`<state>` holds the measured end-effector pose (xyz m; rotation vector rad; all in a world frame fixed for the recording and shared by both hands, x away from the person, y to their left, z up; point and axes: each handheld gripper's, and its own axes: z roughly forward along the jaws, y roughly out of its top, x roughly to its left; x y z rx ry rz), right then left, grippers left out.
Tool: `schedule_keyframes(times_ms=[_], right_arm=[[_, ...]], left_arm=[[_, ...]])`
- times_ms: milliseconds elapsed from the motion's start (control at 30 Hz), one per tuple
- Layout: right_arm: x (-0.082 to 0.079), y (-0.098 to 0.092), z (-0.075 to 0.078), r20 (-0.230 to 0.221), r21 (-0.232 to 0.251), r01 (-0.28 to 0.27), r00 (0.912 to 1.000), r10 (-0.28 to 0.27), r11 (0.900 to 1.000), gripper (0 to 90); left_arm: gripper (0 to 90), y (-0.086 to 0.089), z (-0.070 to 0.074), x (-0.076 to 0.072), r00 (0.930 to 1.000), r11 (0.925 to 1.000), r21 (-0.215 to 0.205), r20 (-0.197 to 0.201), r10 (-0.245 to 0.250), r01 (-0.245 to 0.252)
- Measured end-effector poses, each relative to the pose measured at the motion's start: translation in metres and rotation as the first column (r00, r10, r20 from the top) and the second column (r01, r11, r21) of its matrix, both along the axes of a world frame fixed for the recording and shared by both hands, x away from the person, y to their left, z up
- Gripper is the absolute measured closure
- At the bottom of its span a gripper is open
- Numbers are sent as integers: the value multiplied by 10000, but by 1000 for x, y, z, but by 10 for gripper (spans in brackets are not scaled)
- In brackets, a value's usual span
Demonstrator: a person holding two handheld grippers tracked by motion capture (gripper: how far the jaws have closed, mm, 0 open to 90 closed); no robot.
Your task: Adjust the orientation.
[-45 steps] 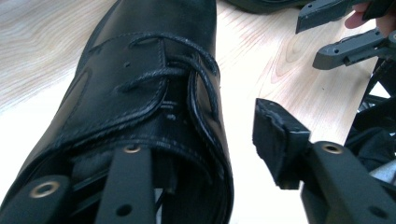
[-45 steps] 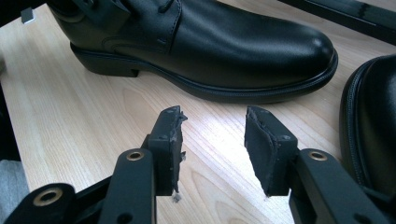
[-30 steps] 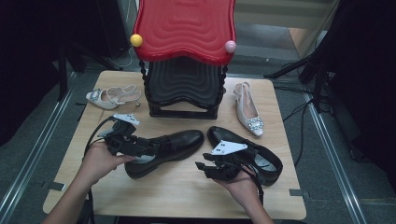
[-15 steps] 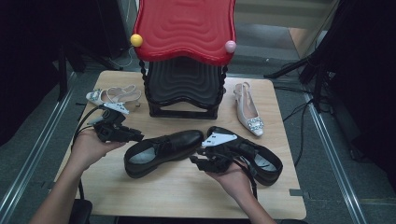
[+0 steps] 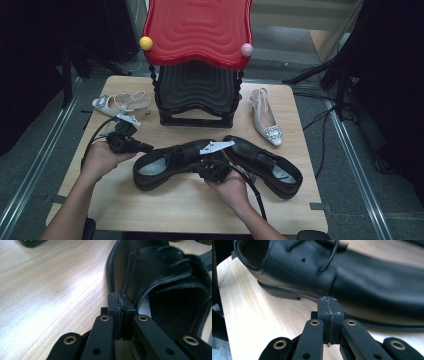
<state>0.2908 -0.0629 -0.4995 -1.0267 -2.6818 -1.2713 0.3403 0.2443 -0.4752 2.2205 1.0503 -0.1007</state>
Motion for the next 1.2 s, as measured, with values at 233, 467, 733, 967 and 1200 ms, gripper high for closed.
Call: schedule_keyframes(times_ms=[233,467,733,967,1200], right_arm=[[-1,10,-3,354,-122,44,9994,-39,9999,900],[0,10,-4,327,-94,110,9994,-107,9999,900],[5,4,-4,70,3,378,9993,-378,9993,900],[11,-2,-3,-190,110,676,9975,-674,9977,900],[16,-7,-2,-498,178,916,9946,-906,9956,900]], left_arm=[[898,-1,-9,-3,10000,9997,247,-77,35,-33],[900,0,-10,-7,9997,9998,14,-92,219,-219],[900,-6,-11,-16,9997,10000,-34,-224,7,-7],[900,-14,-12,-24,9993,9996,-241,-340,-180,172],[900,-21,-11,-30,9995,9972,-743,-320,-30,6]])
